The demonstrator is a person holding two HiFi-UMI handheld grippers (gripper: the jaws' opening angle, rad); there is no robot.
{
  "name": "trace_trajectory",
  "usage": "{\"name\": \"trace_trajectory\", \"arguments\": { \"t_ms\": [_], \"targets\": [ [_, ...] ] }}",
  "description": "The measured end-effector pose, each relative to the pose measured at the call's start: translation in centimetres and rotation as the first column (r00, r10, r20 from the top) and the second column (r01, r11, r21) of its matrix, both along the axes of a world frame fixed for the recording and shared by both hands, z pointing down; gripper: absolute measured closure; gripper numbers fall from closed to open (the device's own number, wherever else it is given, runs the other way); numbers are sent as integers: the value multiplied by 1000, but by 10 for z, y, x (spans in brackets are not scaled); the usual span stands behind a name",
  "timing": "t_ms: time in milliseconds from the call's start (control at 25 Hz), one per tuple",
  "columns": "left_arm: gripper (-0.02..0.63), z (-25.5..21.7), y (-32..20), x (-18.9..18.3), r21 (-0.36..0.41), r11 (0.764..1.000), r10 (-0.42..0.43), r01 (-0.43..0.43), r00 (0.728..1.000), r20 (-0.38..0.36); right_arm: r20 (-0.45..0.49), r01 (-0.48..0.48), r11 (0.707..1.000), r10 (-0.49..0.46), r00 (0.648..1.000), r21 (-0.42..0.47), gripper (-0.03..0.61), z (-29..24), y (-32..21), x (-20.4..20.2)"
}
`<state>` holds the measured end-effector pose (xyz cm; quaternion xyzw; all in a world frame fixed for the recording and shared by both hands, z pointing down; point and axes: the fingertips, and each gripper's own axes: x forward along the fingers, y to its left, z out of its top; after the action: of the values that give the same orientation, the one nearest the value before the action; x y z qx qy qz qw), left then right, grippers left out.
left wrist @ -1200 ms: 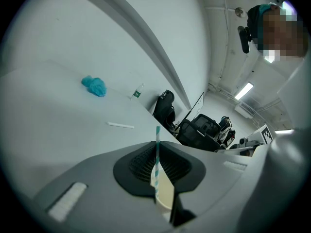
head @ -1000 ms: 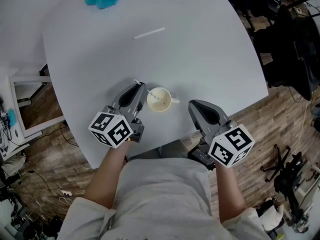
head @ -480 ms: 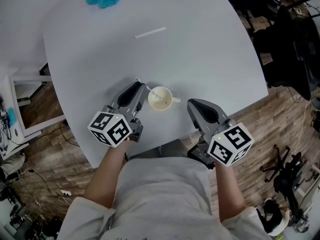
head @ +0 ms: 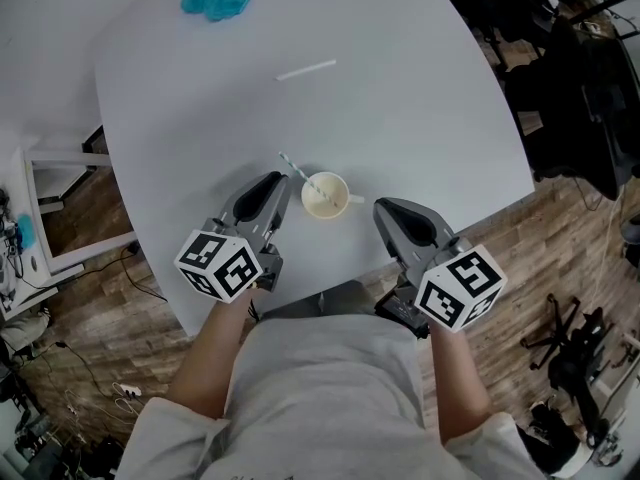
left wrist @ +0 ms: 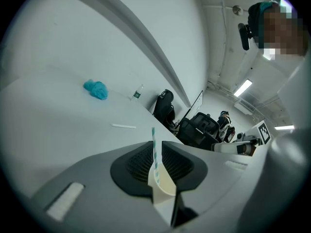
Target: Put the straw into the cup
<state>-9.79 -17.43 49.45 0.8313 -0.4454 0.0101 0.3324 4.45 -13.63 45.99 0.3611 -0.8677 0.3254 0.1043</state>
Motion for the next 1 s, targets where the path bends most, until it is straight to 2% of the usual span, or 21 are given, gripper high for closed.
{"name": "trace_trajectory", "arguments": {
  "t_ms": [280,400,680,1000],
  "targets": [
    [594,-17,19,0,27,999,35,-36,999,21,-6,2,1000,-1,1000,23,572,-8,15,-3],
    [595,-29,28,1,53,997,46,-48,998,37,-10,1,999,-1,1000,36,572,-13,22,-3],
    [597,-50,56,7,113,987,97,-112,986,137,-9,-4,998,4,1000,69,572,-27,37,-5],
    [595,-72,81,23,105,979,149,-173,967,207,5,-14,995,14,1000,101,573,-42,50,0]
  ]
}}
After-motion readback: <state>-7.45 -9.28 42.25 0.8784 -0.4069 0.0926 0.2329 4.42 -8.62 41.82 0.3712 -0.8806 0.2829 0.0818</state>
